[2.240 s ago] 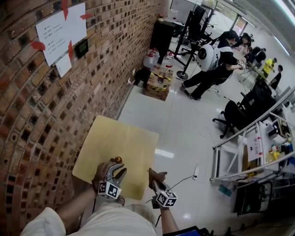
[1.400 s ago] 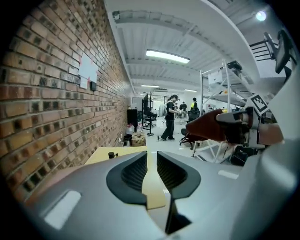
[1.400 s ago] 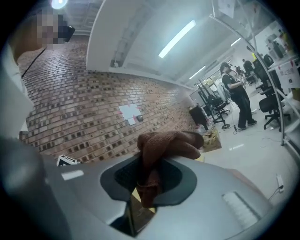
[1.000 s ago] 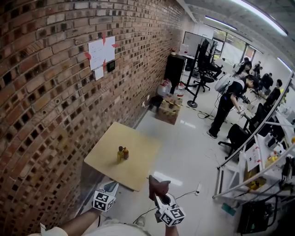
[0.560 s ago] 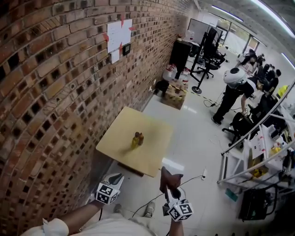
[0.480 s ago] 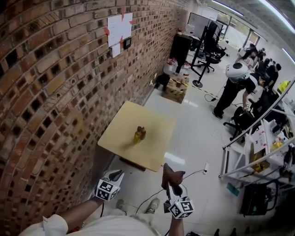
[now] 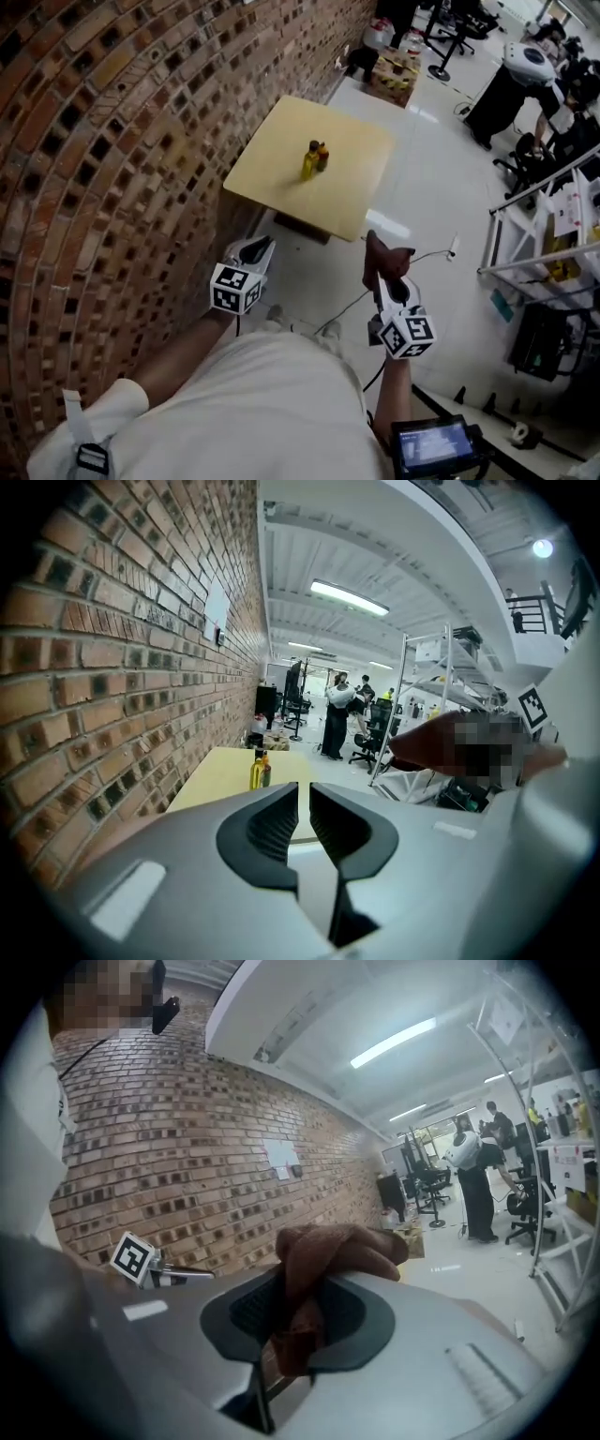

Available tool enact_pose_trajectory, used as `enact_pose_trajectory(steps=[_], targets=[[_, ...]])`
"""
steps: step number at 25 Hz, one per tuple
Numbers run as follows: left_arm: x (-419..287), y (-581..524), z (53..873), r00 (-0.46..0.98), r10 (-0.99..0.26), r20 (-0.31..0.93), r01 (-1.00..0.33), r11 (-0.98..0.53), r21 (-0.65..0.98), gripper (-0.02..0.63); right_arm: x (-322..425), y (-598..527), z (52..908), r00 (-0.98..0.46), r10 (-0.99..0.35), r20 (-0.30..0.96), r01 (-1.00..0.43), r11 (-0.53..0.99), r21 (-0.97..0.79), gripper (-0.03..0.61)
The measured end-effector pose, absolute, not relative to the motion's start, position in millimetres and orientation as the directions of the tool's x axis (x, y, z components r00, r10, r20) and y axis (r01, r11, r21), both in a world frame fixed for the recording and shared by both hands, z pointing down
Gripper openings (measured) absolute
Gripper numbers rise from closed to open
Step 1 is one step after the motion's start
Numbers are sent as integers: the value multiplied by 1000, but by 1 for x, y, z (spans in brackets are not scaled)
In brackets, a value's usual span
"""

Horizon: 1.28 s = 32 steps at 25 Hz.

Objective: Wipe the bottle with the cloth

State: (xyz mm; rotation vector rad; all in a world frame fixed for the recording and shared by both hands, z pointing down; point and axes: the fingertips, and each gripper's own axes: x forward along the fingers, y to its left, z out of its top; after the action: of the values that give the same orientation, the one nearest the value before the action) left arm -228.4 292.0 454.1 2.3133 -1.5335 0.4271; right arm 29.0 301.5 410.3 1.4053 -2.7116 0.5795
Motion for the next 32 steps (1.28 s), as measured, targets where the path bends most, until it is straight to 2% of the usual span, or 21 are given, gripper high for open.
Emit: enact_pose_trajectory(steps=[14,22,32], targets=[[-159,312,450,411,-789,457,-905,-412,104,54,68,318,399,-599,-781,177,-783,525,-334,71],[-148,332,475,394,-772,499,-917,-367,158,48,100,339,434,-536,-814,225,-819,437,-372,64],[-125,363,492,374,-765,524,-928,-309,210,40,115,354,435,-584,-786,204,-788,487,-376,61]])
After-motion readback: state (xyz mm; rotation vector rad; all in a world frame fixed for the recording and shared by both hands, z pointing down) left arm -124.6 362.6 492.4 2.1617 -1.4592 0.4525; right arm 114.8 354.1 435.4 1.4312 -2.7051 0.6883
